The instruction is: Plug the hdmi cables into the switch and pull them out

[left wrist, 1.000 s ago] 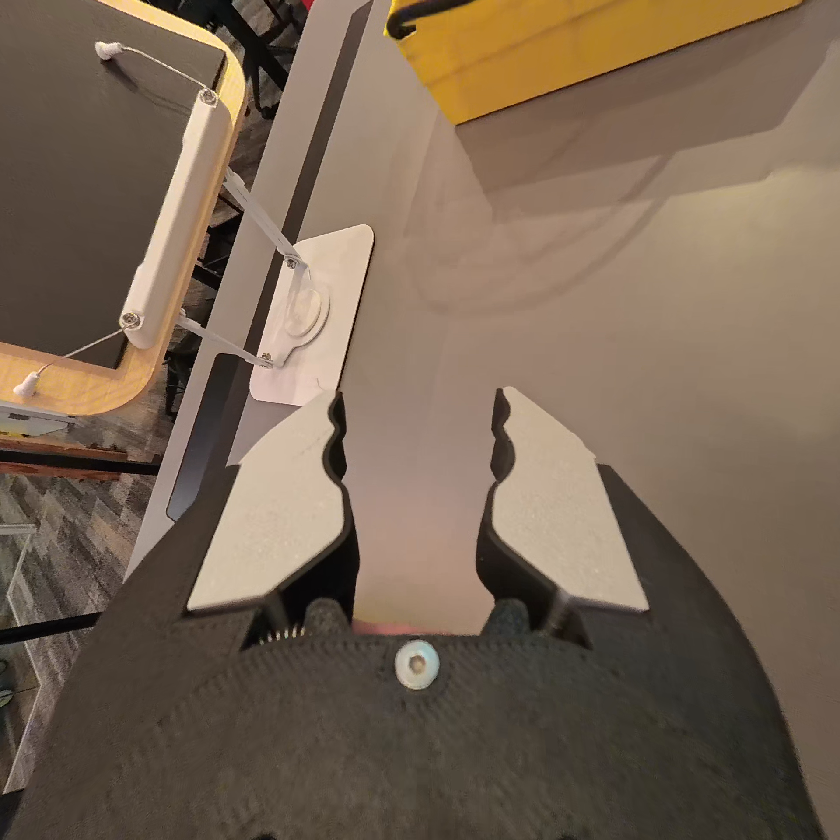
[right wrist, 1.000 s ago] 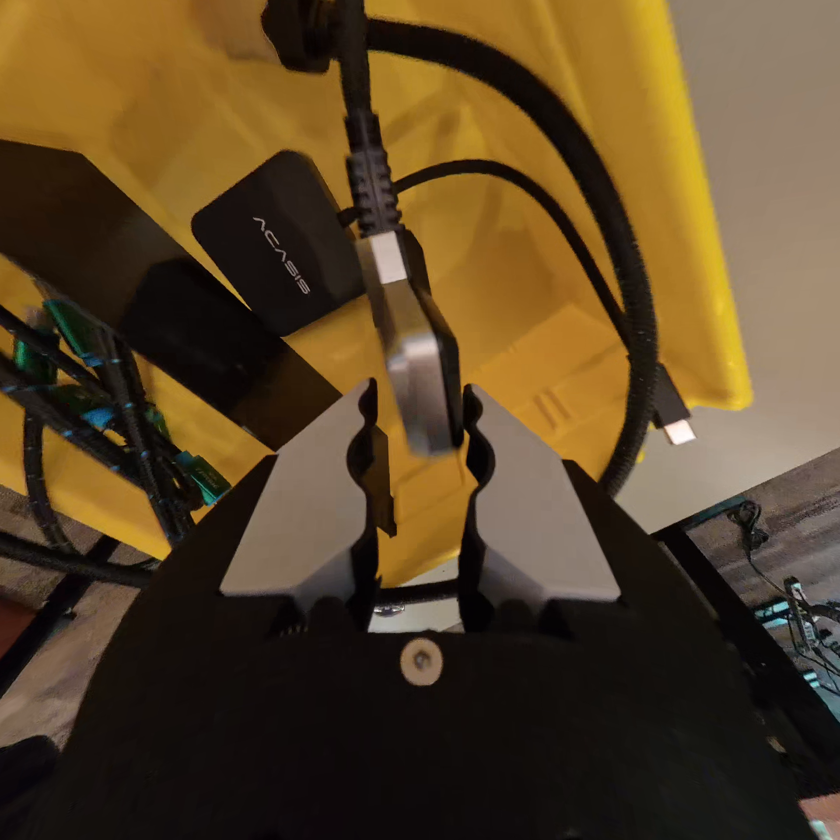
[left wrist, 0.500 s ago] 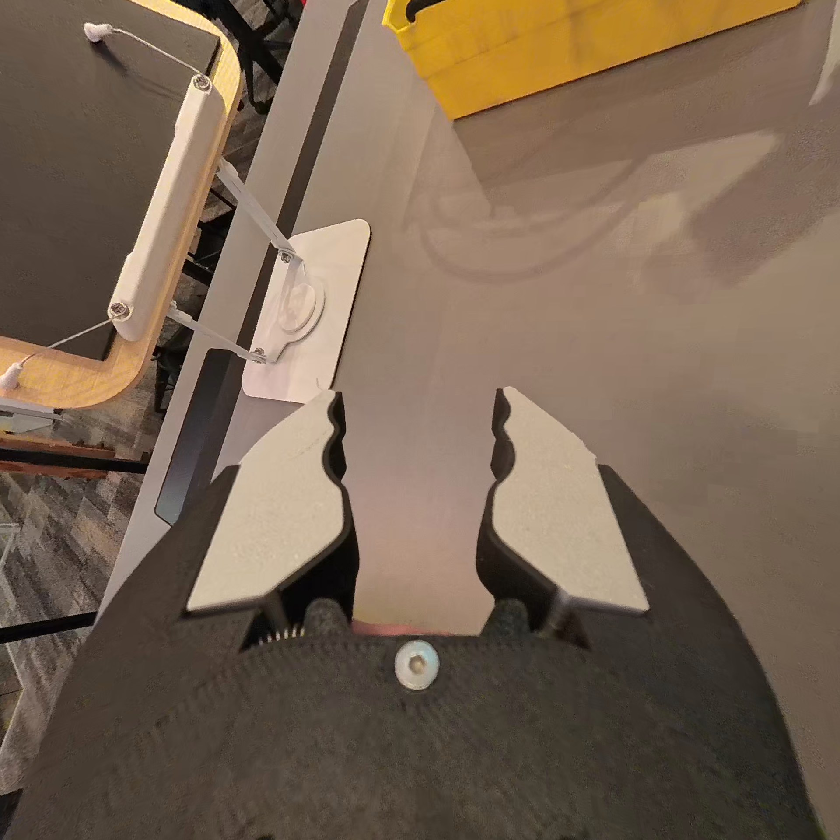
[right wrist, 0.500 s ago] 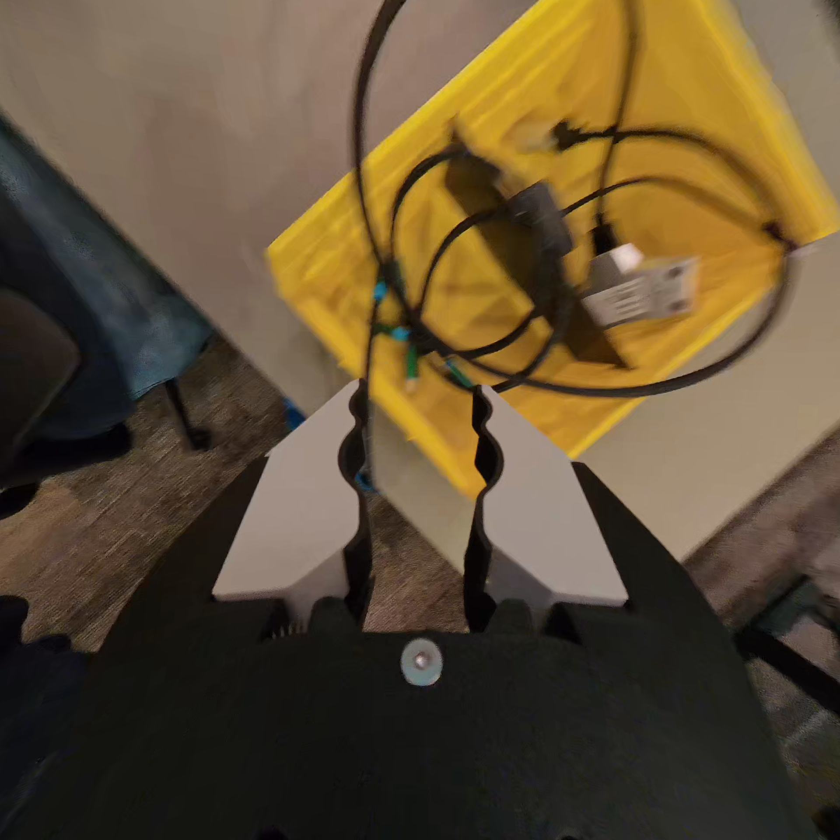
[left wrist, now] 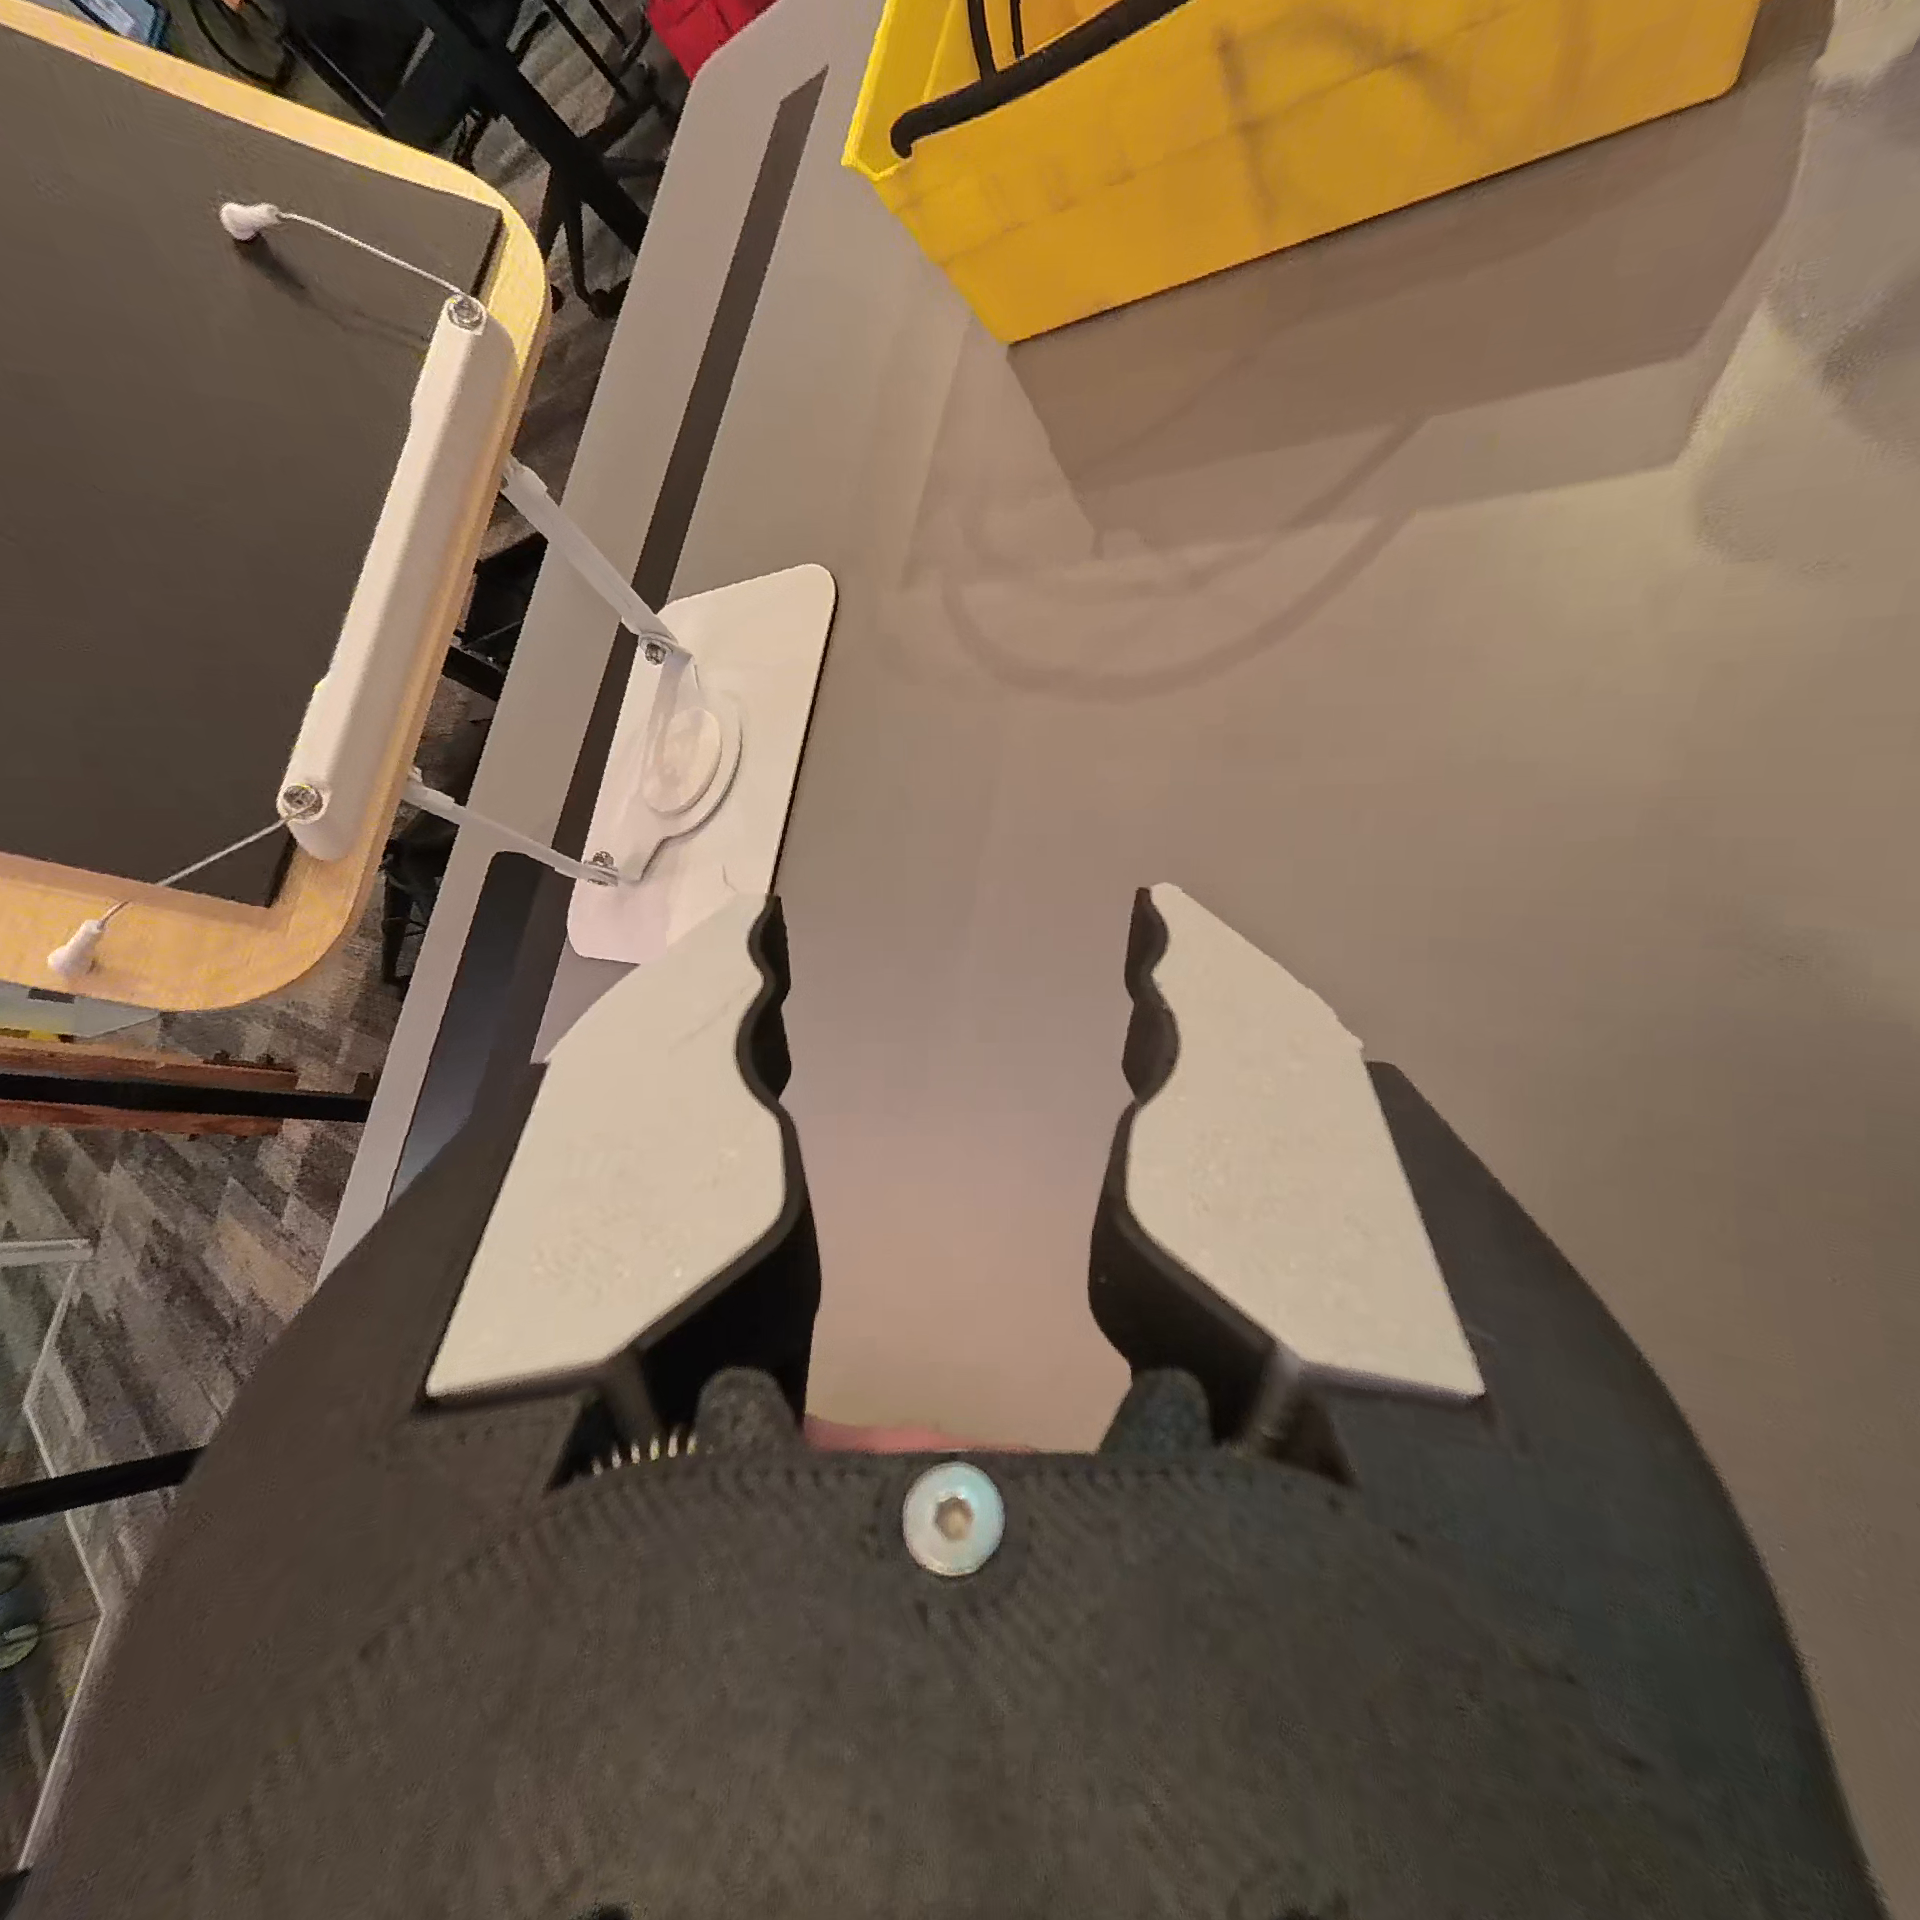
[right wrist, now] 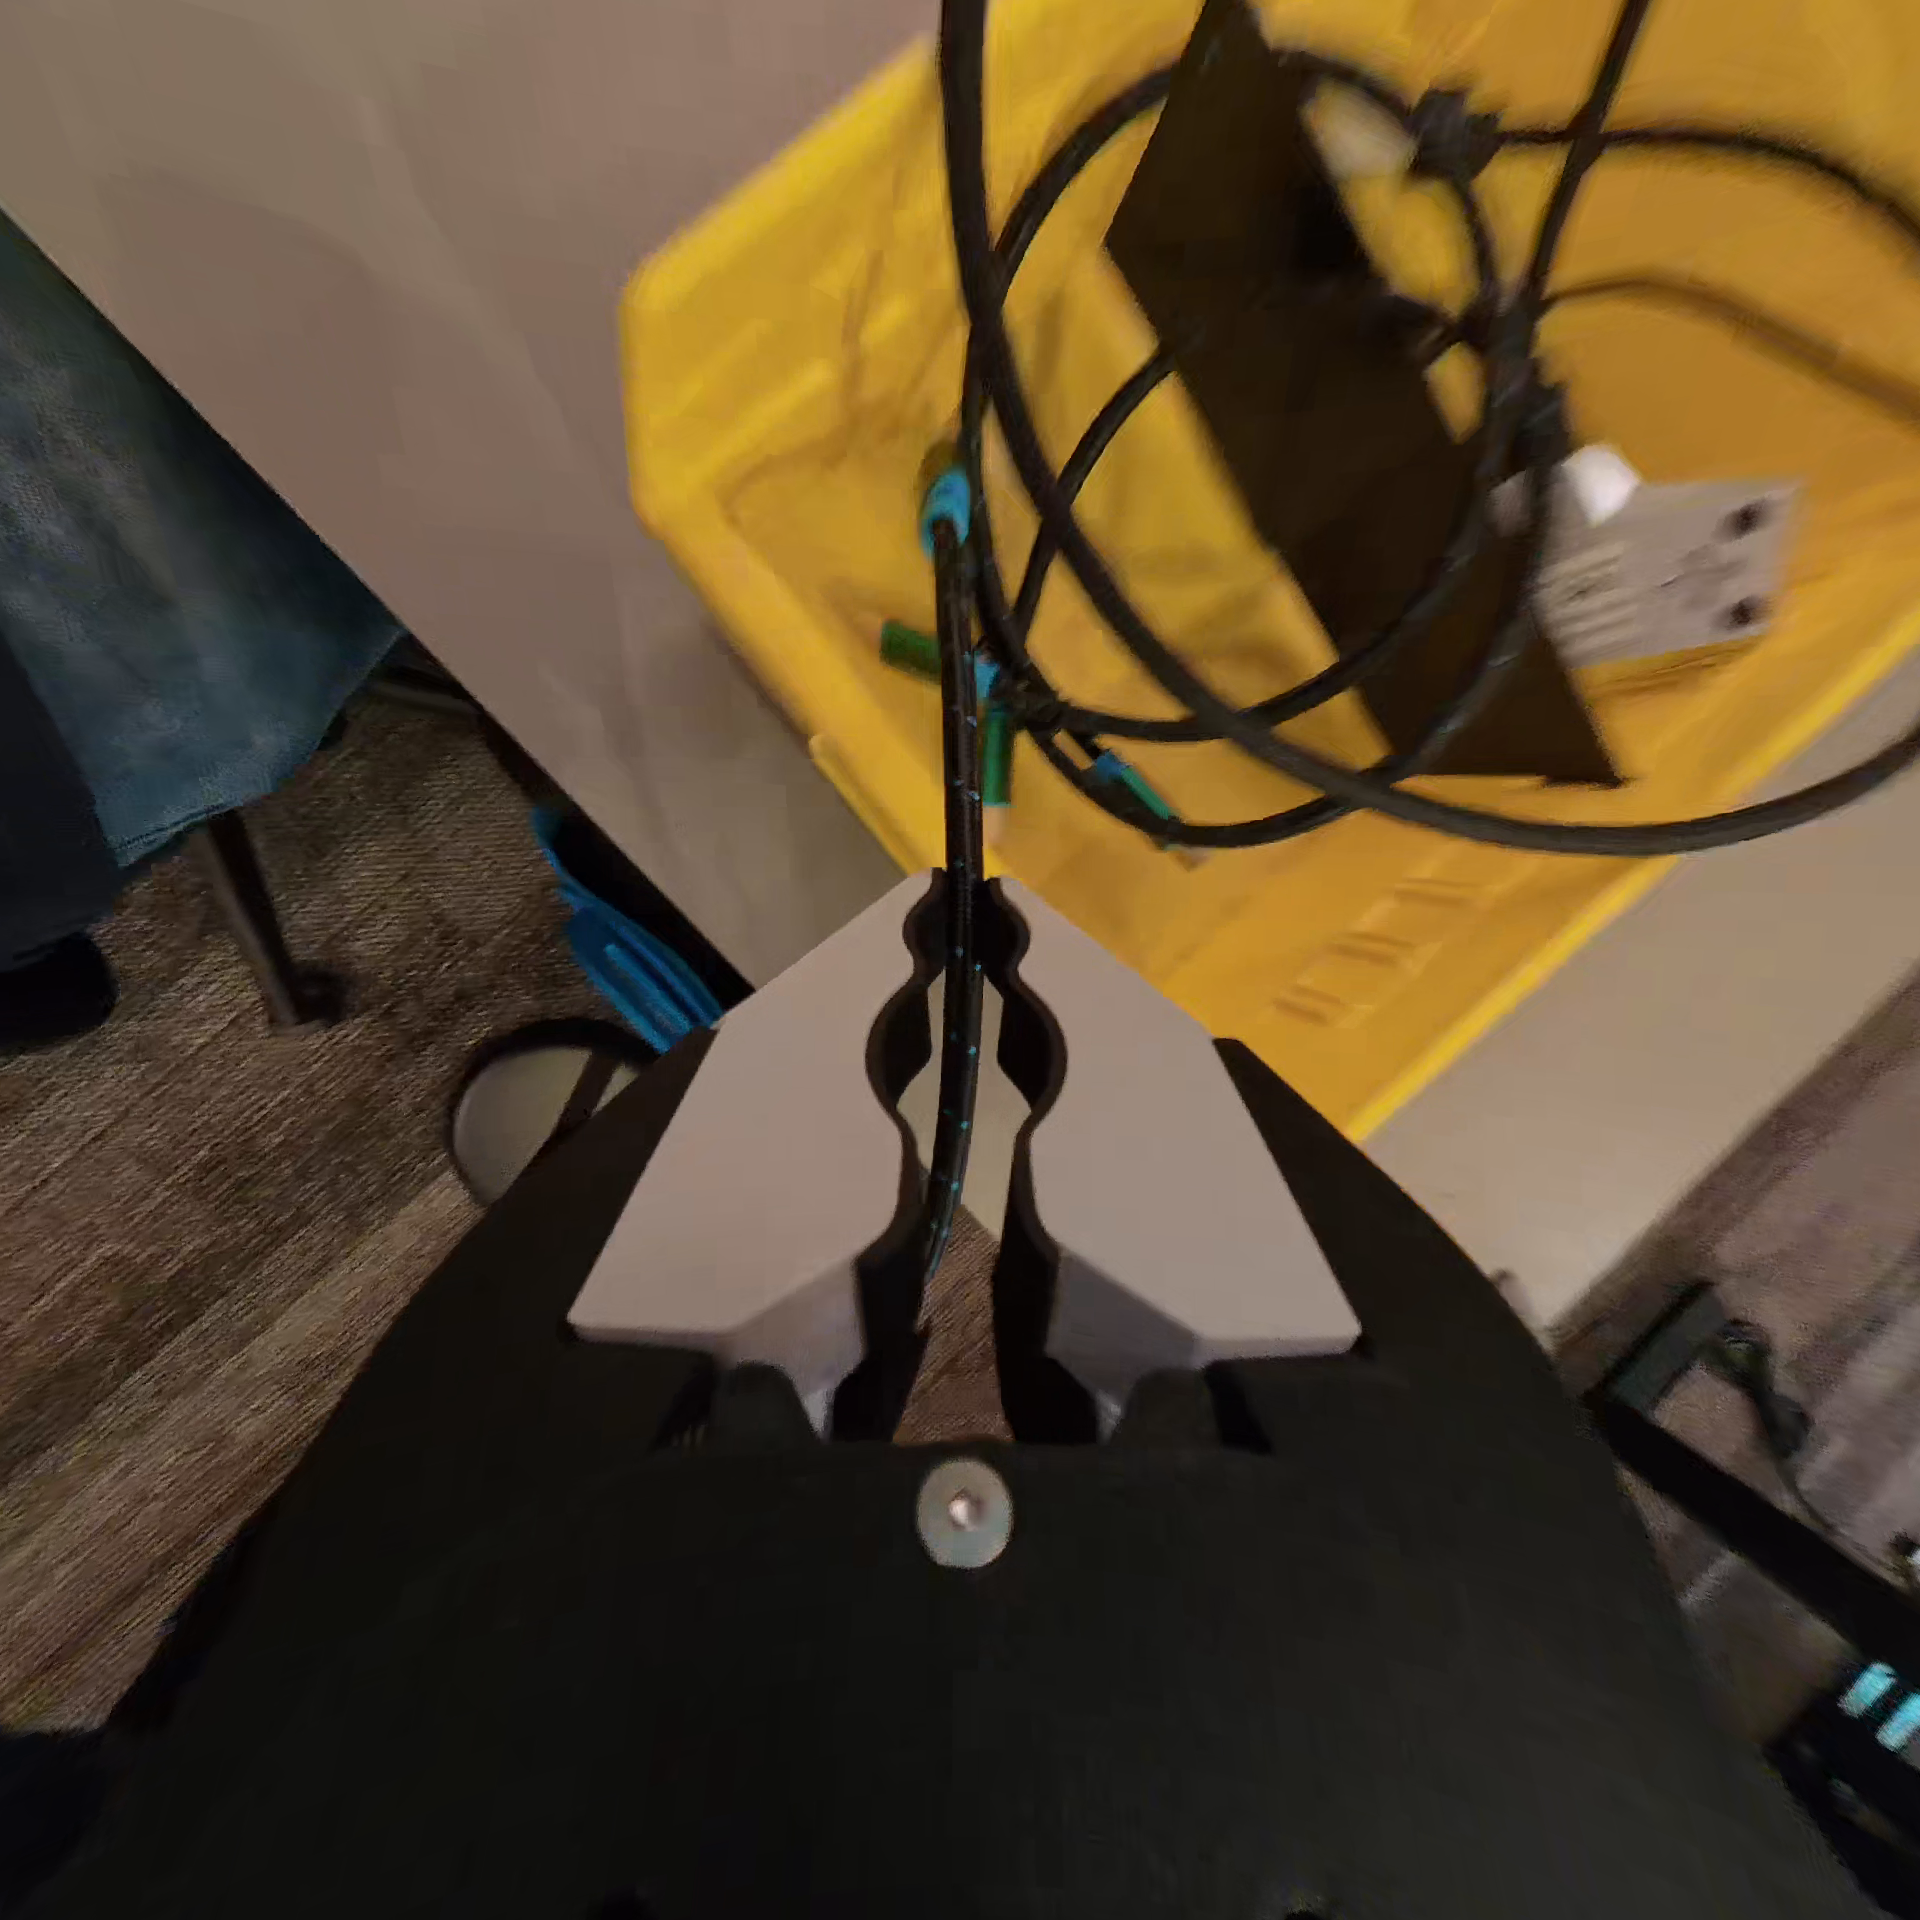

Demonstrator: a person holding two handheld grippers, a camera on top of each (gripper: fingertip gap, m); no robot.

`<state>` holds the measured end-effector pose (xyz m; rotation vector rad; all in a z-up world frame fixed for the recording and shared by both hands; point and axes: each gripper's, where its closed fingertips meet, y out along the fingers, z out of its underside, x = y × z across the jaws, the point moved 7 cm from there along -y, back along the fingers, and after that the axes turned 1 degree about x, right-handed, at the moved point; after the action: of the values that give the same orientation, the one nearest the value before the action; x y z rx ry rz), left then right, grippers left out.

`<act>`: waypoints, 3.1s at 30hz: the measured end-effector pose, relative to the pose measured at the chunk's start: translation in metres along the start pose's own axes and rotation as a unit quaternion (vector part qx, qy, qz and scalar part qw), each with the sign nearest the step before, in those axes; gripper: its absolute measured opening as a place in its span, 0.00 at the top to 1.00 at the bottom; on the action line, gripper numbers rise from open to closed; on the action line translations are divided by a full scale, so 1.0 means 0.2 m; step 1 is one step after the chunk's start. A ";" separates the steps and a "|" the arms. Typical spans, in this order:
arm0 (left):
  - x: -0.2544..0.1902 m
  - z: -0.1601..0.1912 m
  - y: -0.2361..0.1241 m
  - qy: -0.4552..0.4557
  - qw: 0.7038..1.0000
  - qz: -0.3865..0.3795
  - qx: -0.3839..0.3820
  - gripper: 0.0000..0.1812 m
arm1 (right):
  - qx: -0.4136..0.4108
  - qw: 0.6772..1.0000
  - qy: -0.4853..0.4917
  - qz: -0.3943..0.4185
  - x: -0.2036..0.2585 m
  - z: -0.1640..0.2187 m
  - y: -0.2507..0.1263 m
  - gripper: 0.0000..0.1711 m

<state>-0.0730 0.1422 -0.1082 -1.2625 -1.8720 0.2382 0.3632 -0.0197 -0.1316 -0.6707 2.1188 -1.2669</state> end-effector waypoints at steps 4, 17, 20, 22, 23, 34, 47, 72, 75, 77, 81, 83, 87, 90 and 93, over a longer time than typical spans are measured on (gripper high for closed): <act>-0.02 0.01 0.02 0.006 1.000 0.005 0.006 0.66 | 0.010 0.998 -0.047 0.051 -0.12 -0.12 -0.19 0.98; 0.00 0.02 0.00 0.000 1.000 0.000 0.006 0.66 | 0.034 0.973 -0.166 0.157 -0.47 -0.49 -0.45 0.99; 0.01 0.03 0.01 -0.003 1.000 0.001 0.005 0.66 | 0.011 0.968 -0.163 0.189 -0.55 -0.56 -0.53 0.99; 0.00 0.04 0.01 -0.003 1.000 0.002 0.005 0.66 | -0.003 0.969 -0.152 0.196 -0.56 -0.58 -0.51 0.99; 0.00 0.04 0.01 -0.003 1.000 0.003 0.007 0.66 | 0.000 0.970 -0.143 0.196 -0.56 -0.56 -0.48 0.99; 0.00 0.07 0.02 -0.007 1.000 0.005 0.009 0.66 | -0.162 0.948 0.070 0.265 -0.38 -0.11 -0.15 0.98; -0.03 0.04 0.04 0.006 1.000 0.008 0.012 0.66 | -0.239 0.950 -0.010 0.200 -0.12 0.07 -0.03 0.98; -0.02 0.06 0.04 0.004 1.000 0.006 0.016 0.65 | -0.262 0.951 0.030 0.163 -0.16 0.10 -0.04 0.98; -0.03 0.07 0.06 0.001 1.000 0.013 0.017 0.66 | -0.314 0.939 0.038 0.139 -0.12 0.16 -0.05 0.98; -0.05 0.07 0.07 0.005 1.000 0.016 0.020 0.65 | -0.332 0.934 0.040 0.125 -0.12 0.16 -0.06 0.98; -0.06 0.05 0.07 0.012 1.000 0.013 0.021 0.65 | -0.385 0.919 0.027 0.079 -0.10 0.15 -0.09 0.98; -0.05 0.04 0.06 0.008 1.000 0.014 0.018 0.65 | -0.360 0.930 0.054 0.059 -0.12 0.18 -0.04 0.98; -0.07 0.05 0.08 0.009 1.000 0.019 0.022 0.65 | -0.295 0.952 0.026 0.083 -0.13 0.16 -0.03 0.98; -0.08 0.05 0.09 0.015 0.999 0.021 0.025 0.65 | -0.301 0.950 -0.017 0.077 -0.11 0.14 -0.06 0.98; -0.07 0.05 0.09 0.013 0.999 0.020 0.024 0.65 | -0.331 0.942 -0.013 0.061 -0.10 0.15 -0.08 0.98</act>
<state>-0.0668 0.1408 -0.1324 -1.2656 -1.8104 0.2845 0.4001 -0.0324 -0.1240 -0.7973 2.5229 -0.4505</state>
